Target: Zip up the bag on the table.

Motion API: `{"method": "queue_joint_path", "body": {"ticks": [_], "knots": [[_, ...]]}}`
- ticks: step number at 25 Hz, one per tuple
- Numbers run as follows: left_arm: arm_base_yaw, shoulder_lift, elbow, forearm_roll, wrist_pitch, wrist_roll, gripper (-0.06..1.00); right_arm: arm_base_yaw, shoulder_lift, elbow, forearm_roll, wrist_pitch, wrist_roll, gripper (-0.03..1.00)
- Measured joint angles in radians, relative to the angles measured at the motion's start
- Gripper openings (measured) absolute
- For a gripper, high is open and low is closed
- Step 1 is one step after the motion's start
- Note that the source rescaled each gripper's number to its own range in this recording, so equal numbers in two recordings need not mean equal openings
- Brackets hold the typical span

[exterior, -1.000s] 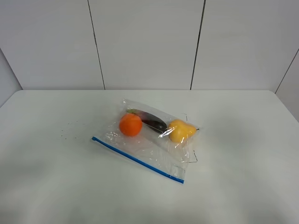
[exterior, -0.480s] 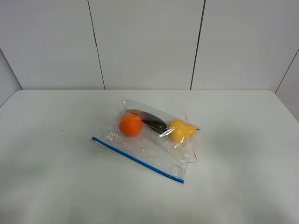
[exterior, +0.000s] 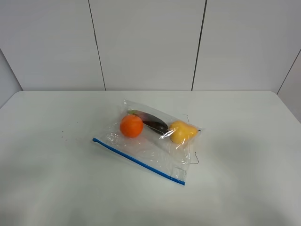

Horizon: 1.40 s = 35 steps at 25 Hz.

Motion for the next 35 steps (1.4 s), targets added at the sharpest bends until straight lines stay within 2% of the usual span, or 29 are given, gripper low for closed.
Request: {"method": "queue_joint_path", "body": {"ticks": [7, 12, 35], "knots": [[0.0, 0.0, 0.0, 0.0, 0.0, 0.0, 1.0, 0.0, 0.0, 0.092, -0.023, 0.002, 0.013, 1.0], [0.0, 0.0, 0.0, 0.0, 0.0, 0.0, 1.0, 0.0, 0.0, 0.095, -0.05, 0.004, 0.041, 1.0], [0.0, 0.0, 0.0, 0.0, 0.0, 0.0, 1.0, 0.0, 0.0, 0.095, -0.047, 0.004, 0.046, 1.0]]}}
